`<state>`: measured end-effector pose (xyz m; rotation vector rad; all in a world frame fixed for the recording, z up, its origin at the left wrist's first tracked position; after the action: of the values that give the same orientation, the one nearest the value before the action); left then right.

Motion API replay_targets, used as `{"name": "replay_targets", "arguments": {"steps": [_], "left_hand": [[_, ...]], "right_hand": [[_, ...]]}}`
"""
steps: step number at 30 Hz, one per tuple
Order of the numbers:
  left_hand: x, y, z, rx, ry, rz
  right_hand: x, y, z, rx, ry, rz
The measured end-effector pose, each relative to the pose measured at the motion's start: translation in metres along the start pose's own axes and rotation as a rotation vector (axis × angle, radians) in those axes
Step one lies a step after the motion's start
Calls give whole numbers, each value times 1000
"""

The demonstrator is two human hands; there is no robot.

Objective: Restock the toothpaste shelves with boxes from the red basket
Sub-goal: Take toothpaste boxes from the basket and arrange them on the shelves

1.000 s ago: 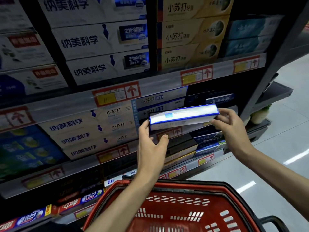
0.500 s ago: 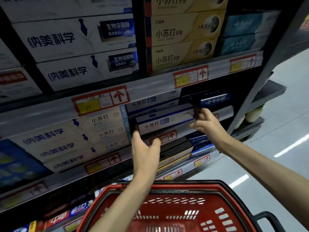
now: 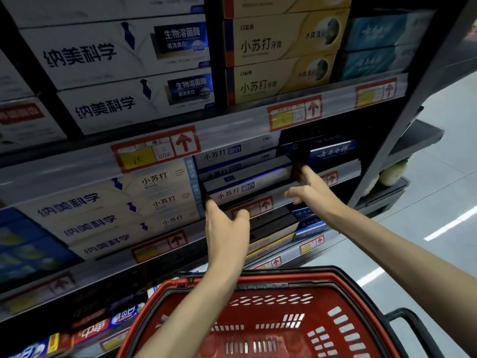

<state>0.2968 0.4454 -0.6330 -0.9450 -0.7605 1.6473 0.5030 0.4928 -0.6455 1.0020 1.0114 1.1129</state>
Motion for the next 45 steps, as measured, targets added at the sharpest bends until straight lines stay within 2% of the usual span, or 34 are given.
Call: {"name": "replay_targets", "arguments": {"steps": [10,16,36,41,45], "left_hand": [[4,-7,-2,-149,-10,55],[3,-5,-1,-127,0,56],[-11,4,7,-184,13,9],[-20,8,25,-237,106,-49],[-25,17,40,-313,170,-26]], "right_hand": [[4,3,-5,45,-82,-12],[0,0,-6,12,-118,41],[-9,10,-1,57,-140,45],[-40,15,7,154,-172,10],[-87,20,8,340,-169,-66]]}}
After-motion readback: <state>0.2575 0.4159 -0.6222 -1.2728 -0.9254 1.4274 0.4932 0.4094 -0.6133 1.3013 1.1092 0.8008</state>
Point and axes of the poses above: each hand's wrist, its own x-axis towards the middle knuckle, its own z-axis out of the back of the hand, y = z × x, the point moved 2 cm from there along x, towards the middle knuckle, and after that the axes turned 14 degrees about x, right-handed, at the moved point
